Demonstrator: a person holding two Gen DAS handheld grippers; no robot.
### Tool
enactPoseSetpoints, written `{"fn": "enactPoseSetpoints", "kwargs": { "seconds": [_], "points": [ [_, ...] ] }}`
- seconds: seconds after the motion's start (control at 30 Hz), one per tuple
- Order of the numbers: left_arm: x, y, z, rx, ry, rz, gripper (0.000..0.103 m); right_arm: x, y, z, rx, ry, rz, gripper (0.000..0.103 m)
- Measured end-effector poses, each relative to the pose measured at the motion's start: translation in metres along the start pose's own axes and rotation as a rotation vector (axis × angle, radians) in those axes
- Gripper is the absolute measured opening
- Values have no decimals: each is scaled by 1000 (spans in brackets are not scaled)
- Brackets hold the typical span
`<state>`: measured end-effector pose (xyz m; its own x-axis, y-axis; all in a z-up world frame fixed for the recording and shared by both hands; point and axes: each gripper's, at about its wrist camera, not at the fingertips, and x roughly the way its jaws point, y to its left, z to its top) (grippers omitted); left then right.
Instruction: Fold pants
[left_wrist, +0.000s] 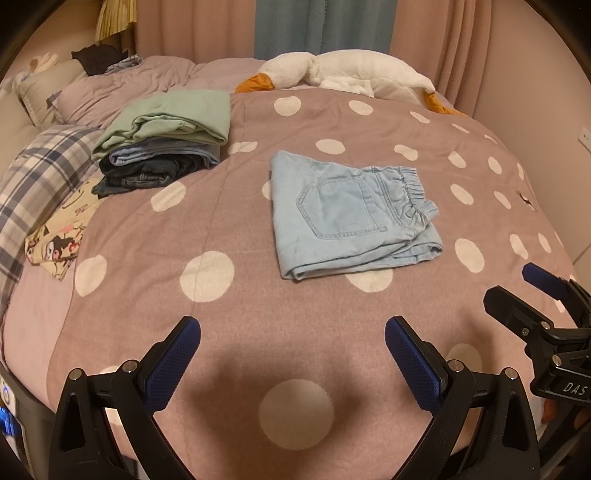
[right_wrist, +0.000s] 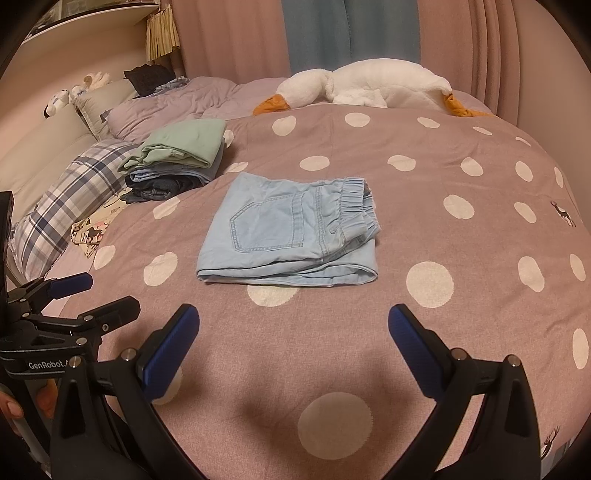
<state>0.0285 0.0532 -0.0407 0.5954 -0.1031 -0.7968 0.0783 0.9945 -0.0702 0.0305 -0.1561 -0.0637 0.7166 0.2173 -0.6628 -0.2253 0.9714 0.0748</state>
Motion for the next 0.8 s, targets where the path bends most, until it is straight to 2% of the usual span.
{"fn": "enactPoseSetpoints", "kwargs": {
  "seconds": [0.8],
  "points": [
    [0,-1,2,-7,9,2,99,0,2,0,-2,1,4,103]
  ]
}}
